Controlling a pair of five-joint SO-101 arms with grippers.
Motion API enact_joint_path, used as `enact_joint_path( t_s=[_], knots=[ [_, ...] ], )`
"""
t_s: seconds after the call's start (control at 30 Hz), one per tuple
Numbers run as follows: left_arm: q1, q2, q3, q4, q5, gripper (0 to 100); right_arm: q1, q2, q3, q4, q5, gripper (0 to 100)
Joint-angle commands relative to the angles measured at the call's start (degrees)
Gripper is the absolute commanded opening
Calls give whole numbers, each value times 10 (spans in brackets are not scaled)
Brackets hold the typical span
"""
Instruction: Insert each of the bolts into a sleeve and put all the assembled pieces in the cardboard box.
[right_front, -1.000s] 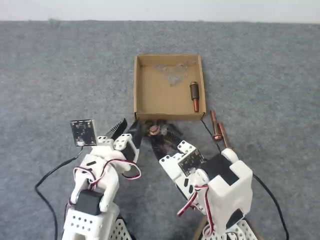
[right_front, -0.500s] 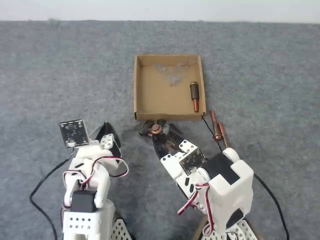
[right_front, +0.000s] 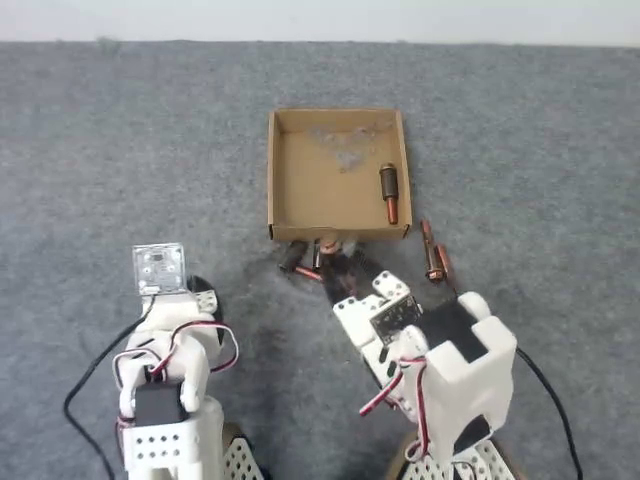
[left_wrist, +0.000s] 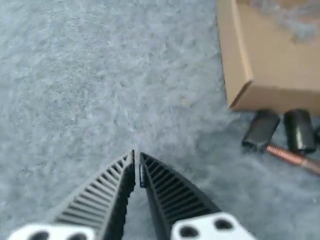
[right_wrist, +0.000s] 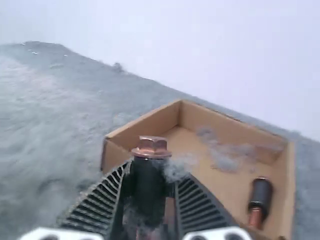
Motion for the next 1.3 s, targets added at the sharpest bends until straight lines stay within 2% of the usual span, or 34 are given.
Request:
enact_joint_path(
  t_s=[0.0, 0.17, 0.27, 0.83, 1.27],
  knots=[
    [-2, -11, -9, 11, -33, 9, 29, -31, -40, -21, 40, 6],
    [-2, -11, -9, 11, -34, 9, 56, -84, -74, -14, 74, 6],
    [-2, -11, -9, 10, -34, 9, 66, -116, -104, 32, 84, 6],
    [-2, -11, -9, 10, -35, 9, 70, -279, -328, 596, 83, 6],
    [-2, -11, -9, 11, -35, 9, 79, -277, -514, 925, 83, 6]
  ],
)
